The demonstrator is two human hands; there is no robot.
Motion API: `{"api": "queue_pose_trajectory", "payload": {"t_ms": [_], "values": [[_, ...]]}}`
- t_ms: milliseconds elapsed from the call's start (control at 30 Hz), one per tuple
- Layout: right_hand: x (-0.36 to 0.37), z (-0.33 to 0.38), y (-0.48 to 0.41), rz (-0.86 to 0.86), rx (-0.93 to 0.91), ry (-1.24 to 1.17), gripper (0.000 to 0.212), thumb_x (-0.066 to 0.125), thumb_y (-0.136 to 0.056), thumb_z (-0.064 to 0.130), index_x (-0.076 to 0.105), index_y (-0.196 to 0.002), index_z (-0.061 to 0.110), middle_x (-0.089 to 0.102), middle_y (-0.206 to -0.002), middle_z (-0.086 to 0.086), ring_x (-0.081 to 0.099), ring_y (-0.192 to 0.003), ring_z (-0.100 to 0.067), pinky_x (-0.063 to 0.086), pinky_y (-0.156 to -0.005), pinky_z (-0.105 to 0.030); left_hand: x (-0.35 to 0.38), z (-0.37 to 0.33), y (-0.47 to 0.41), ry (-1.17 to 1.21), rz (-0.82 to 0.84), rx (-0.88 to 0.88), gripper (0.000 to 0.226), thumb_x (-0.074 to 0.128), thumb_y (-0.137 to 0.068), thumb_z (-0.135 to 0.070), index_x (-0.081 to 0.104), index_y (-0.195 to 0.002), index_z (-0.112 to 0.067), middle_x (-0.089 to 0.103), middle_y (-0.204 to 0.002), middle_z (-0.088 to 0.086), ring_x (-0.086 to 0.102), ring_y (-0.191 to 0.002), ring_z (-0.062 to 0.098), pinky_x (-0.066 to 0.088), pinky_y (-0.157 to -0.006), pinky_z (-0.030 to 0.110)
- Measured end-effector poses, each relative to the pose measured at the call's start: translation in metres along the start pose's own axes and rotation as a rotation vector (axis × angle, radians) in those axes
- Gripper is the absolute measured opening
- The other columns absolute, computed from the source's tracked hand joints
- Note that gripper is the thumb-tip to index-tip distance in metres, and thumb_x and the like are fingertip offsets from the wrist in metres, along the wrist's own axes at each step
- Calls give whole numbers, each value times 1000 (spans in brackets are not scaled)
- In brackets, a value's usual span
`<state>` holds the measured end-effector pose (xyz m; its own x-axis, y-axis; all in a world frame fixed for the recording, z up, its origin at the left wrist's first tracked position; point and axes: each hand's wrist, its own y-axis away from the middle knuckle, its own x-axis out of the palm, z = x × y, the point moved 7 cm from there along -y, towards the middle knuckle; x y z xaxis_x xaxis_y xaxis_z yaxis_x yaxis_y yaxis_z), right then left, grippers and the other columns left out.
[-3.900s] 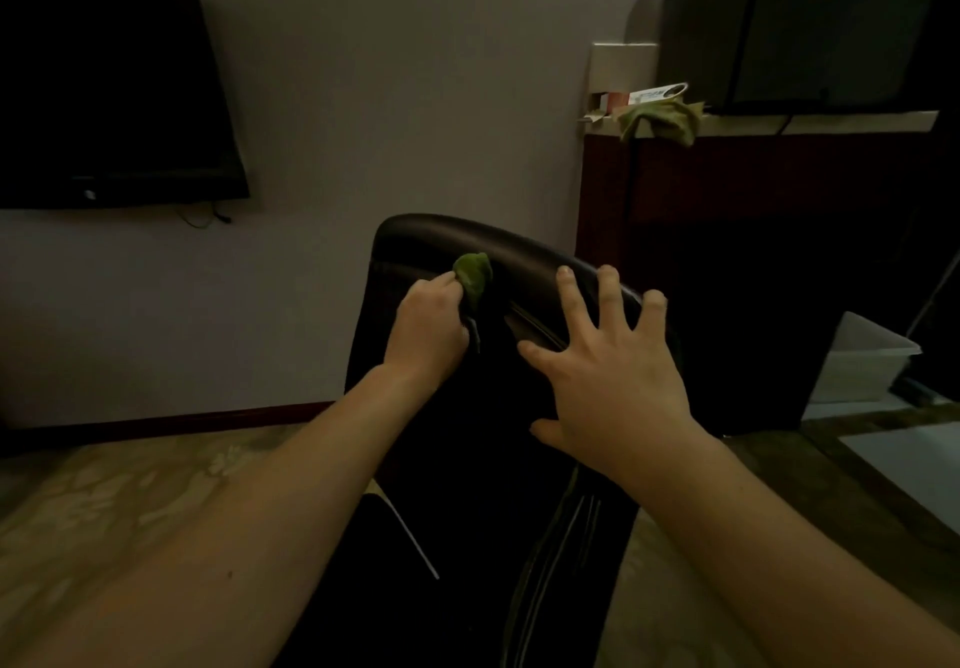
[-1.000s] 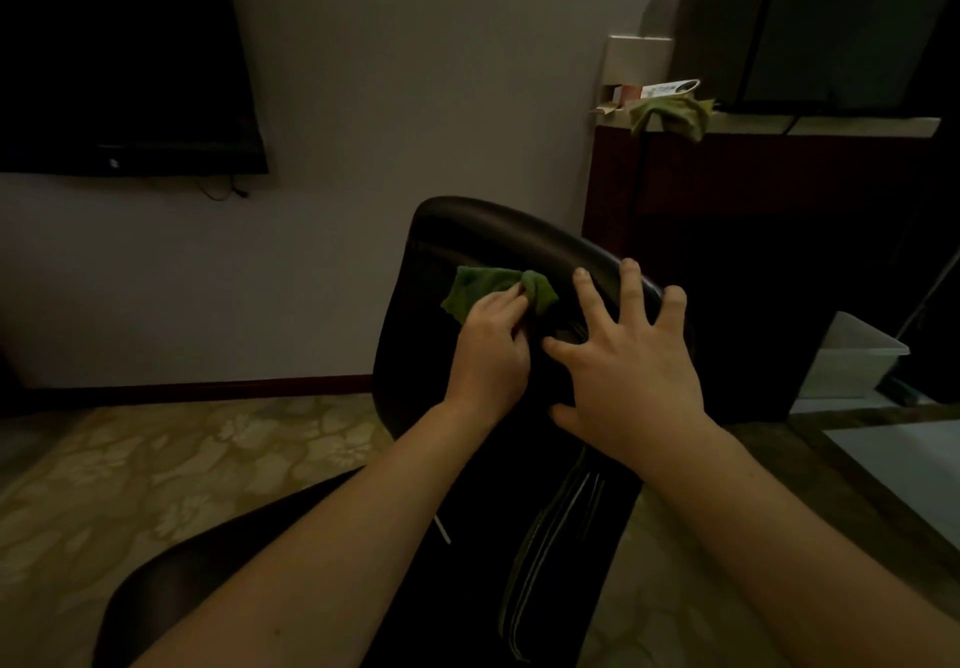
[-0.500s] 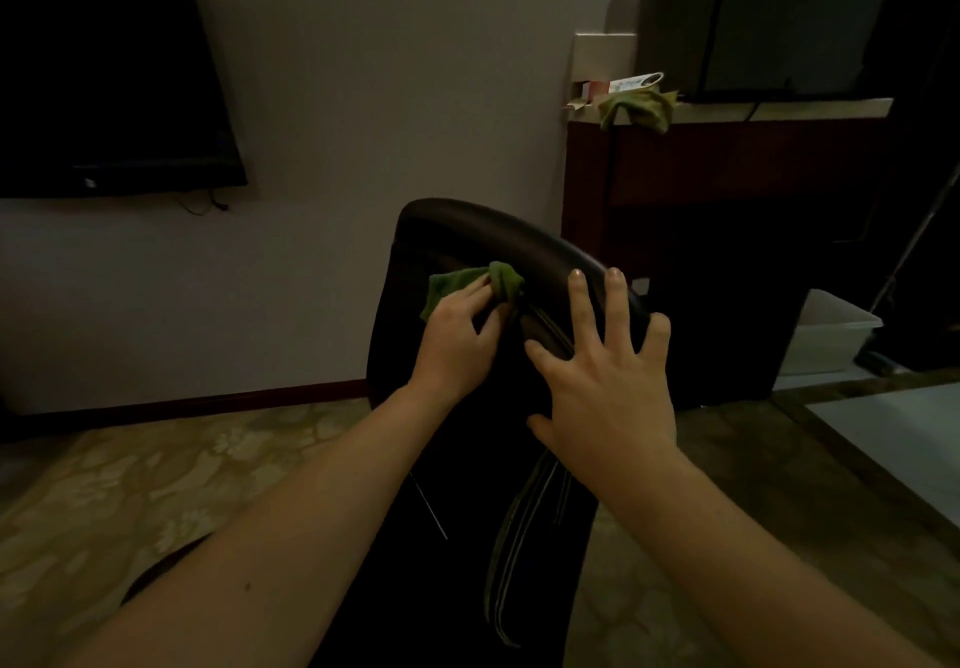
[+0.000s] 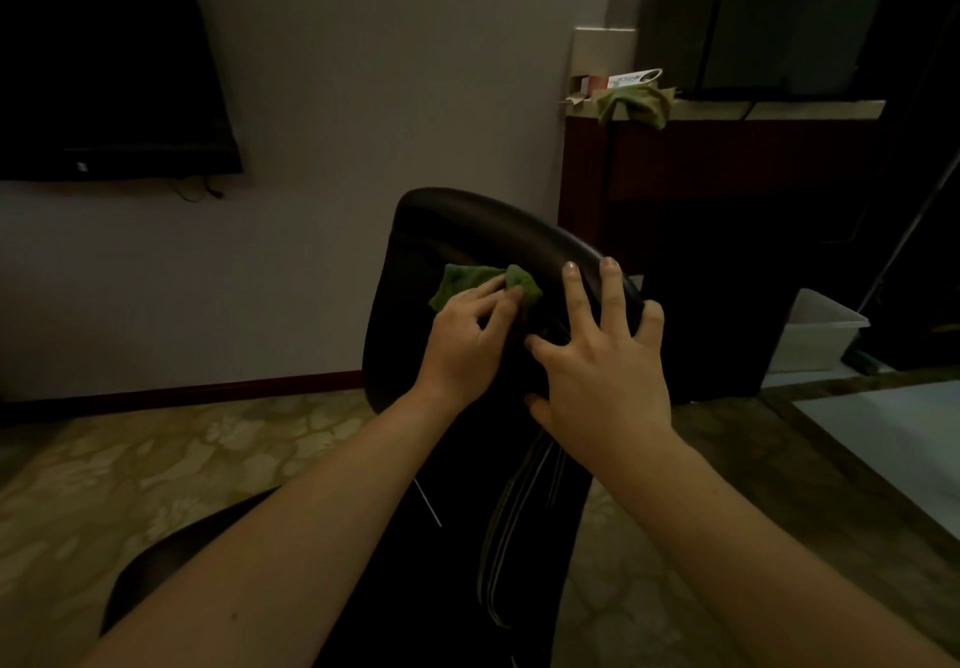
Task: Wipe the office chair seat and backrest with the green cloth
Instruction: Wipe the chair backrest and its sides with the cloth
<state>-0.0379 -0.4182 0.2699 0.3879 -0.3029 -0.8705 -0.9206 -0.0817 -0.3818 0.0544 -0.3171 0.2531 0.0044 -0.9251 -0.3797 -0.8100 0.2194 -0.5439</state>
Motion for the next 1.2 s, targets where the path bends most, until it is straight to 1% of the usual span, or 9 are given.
{"api": "queue_pose_trajectory", "payload": {"t_ms": [167,300,400,467,700,833,1000,1100,1200], "values": [[0,0,-3,-12,6,3,48,49,-89,62,52,-132,40,-11,-163,-18,-19,-144,-49,13,-108,-66,-2,2,-13,-196,-69,17,34,54,-102,-27,64,-132,-13,60,-141,3,51,-135,15,39,-116,36],[2,-2,-8,-13,-6,9,46,51,-90,61,53,-131,40,-10,-163,-19,-17,-144,-50,13,-108,-68,-5,-1,-24,-234,-111,-66,33,53,-103,-25,65,-131,-11,61,-140,4,52,-134,17,38,-112,27],[5,-2,-8,-15,-8,34,46,51,-91,60,51,-133,40,-11,-162,-20,-18,-143,-52,12,-108,-69,-3,-10,-14,-183,-125,-54,30,56,-102,-23,67,-127,-12,64,-136,1,52,-126,6,36,-103,18],[6,-3,-7,-14,-21,36,47,49,-91,60,50,-134,41,-12,-163,-20,-19,-143,-53,11,-108,-69,-1,-15,-2,-146,-104,-6,28,59,-100,-21,69,-125,-12,66,-133,1,52,-120,0,39,-106,21],[-7,0,0,-49,-67,-91,50,49,-86,68,56,-129,45,-1,-165,-15,-15,-146,-48,10,-110,-68,-2,-12,2,-269,-52,70,30,58,-100,-21,67,-129,-13,64,-136,4,56,-130,15,42,-113,35],[-11,-1,1,-25,-88,-125,57,45,-84,76,53,-132,45,-9,-164,-13,-18,-146,-46,9,-112,-67,-12,-9,-17,-349,-80,-20,32,57,-101,-25,67,-129,-13,65,-135,4,55,-131,18,42,-112,33],[-7,-3,5,14,-118,-122,60,44,-84,76,51,-135,46,-14,-164,-11,-26,-144,-45,4,-112,-68,-7,-9,-11,-238,-88,-72,35,63,-98,-29,67,-129,-14,64,-136,2,54,-131,14,39,-110,25],[-10,-7,8,-15,-148,-259,53,46,-85,72,52,-133,49,-15,-165,-3,-25,-147,-36,0,-115,-64,-4,-16,0,-214,-90,-51,36,67,-96,-28,67,-128,-13,65,-135,2,54,-130,13,39,-111,25],[-14,-23,17,-159,-153,-577,40,54,-84,63,65,-119,48,-11,-165,3,-23,-149,-25,-5,-118,-46,3,-24,15,-200,-72,-1,36,67,-95,-26,67,-127,-11,64,-135,3,54,-130,14,39,-113,29]]}}
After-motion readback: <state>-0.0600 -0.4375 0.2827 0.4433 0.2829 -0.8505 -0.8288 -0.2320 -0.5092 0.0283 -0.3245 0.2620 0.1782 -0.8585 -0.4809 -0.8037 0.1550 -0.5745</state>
